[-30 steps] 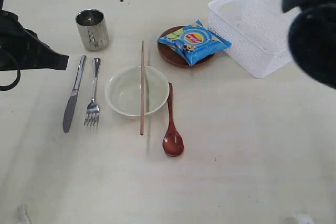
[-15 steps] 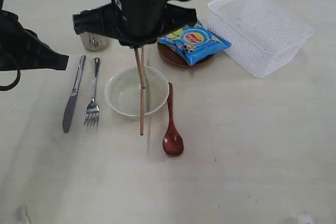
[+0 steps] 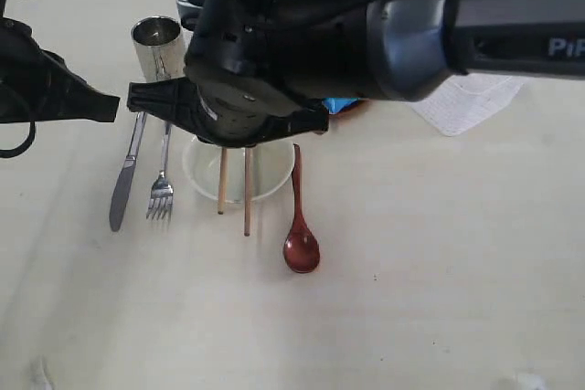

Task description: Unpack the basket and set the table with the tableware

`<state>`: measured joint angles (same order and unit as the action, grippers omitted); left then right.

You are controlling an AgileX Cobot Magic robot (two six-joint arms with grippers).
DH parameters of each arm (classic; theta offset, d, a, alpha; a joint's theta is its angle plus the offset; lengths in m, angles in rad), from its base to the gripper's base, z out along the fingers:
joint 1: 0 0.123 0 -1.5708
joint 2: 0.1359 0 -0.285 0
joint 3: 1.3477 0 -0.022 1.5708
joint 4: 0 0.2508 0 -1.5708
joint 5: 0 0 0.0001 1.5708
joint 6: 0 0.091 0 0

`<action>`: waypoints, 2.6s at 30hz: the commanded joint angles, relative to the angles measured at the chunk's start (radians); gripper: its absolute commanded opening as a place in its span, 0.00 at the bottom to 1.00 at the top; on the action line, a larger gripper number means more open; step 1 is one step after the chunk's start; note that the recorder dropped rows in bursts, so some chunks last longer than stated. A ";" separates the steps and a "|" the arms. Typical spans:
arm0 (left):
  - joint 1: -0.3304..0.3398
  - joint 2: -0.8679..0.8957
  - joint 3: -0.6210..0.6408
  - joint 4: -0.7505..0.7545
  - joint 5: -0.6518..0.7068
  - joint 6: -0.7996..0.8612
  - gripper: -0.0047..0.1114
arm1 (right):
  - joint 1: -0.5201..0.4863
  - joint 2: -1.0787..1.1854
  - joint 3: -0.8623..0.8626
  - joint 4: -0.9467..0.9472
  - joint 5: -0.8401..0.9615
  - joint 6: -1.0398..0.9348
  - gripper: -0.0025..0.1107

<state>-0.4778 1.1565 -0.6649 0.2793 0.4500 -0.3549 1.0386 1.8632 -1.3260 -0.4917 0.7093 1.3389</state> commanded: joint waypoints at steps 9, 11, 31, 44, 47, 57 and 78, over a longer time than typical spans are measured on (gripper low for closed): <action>0.003 -0.005 0.005 0.004 -0.005 0.000 0.04 | 0.001 0.052 0.072 -0.066 -0.138 0.091 0.02; 0.003 -0.005 0.005 0.004 -0.005 0.000 0.04 | -0.006 0.070 0.072 -0.074 -0.128 0.093 0.02; 0.003 -0.005 0.005 0.004 -0.005 0.000 0.04 | -0.013 0.083 0.072 -0.095 -0.170 0.116 0.02; 0.003 -0.005 0.005 0.004 -0.005 0.000 0.04 | -0.013 0.087 0.072 -0.087 -0.172 0.116 0.11; 0.003 -0.005 0.005 0.004 -0.005 0.000 0.04 | -0.013 0.087 0.072 -0.077 -0.172 0.137 0.33; 0.003 -0.005 0.005 0.004 -0.005 0.000 0.04 | -0.013 0.031 0.062 -0.092 -0.170 0.073 0.48; 0.003 -0.005 0.005 0.004 -0.005 0.000 0.04 | -0.013 0.130 0.057 -0.186 -0.133 0.068 0.59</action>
<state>-0.4778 1.1565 -0.6649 0.2793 0.4500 -0.3549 1.0312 1.9848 -1.2652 -0.6503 0.5777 1.3867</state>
